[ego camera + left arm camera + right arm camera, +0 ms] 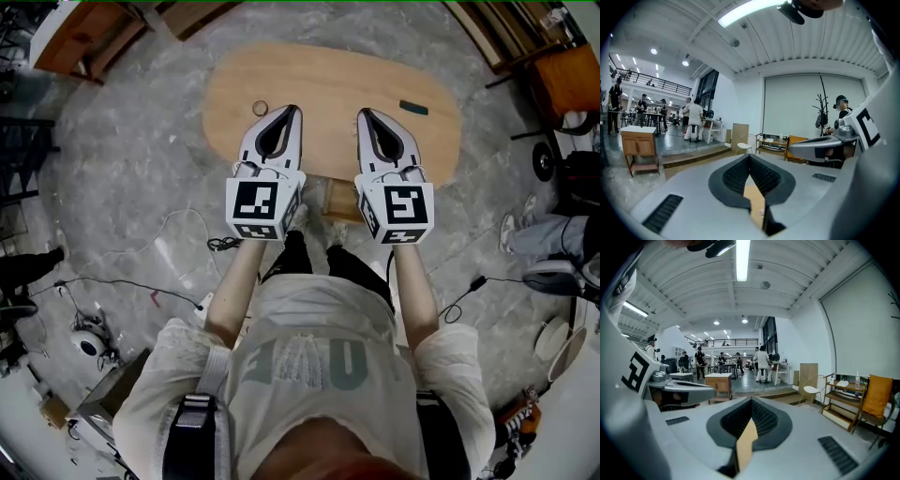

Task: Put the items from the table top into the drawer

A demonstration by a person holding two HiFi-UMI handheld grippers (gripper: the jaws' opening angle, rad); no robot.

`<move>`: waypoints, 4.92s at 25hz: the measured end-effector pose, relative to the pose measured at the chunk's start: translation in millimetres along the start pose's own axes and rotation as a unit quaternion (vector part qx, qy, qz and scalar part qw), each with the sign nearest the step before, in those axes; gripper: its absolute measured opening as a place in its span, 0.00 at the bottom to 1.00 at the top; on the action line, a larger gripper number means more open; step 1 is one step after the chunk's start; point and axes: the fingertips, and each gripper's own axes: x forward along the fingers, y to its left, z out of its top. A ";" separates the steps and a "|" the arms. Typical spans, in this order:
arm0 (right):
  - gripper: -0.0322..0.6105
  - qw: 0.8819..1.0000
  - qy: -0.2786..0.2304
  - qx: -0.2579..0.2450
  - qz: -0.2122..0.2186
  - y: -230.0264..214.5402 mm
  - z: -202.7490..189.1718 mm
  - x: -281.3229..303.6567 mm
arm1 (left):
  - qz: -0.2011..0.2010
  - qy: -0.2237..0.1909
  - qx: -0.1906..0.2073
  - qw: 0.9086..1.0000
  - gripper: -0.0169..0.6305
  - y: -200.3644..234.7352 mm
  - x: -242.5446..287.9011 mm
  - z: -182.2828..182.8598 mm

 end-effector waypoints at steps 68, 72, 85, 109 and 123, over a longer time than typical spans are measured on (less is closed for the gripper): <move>0.06 0.982 0.170 -0.011 0.077 74.3 -281.5 181.3 | 0.085 0.272 -0.076 0.955 0.43 241.9 170.1 -450.8; 0.06 0.985 0.160 -0.006 0.070 70.5 -270.5 179.7 | 0.086 0.234 -0.074 0.966 0.43 238.1 166.2 -419.1; 0.06 0.996 0.080 0.011 0.030 61.8 -187.5 101.6 | 0.077 0.066 -0.023 0.995 0.43 102.9 42.1 -195.2; 0.06 0.992 0.104 0.043 -0.057 -25.2 -251.7 -20.2 | -0.068 0.170 0.041 0.982 0.43 -83.3 23.3 -282.6; 0.06 0.977 0.192 0.060 -0.069 -62.1 -351.8 -92.3 | -0.175 0.368 0.060 0.911 0.42 -188.6 26.4 -515.9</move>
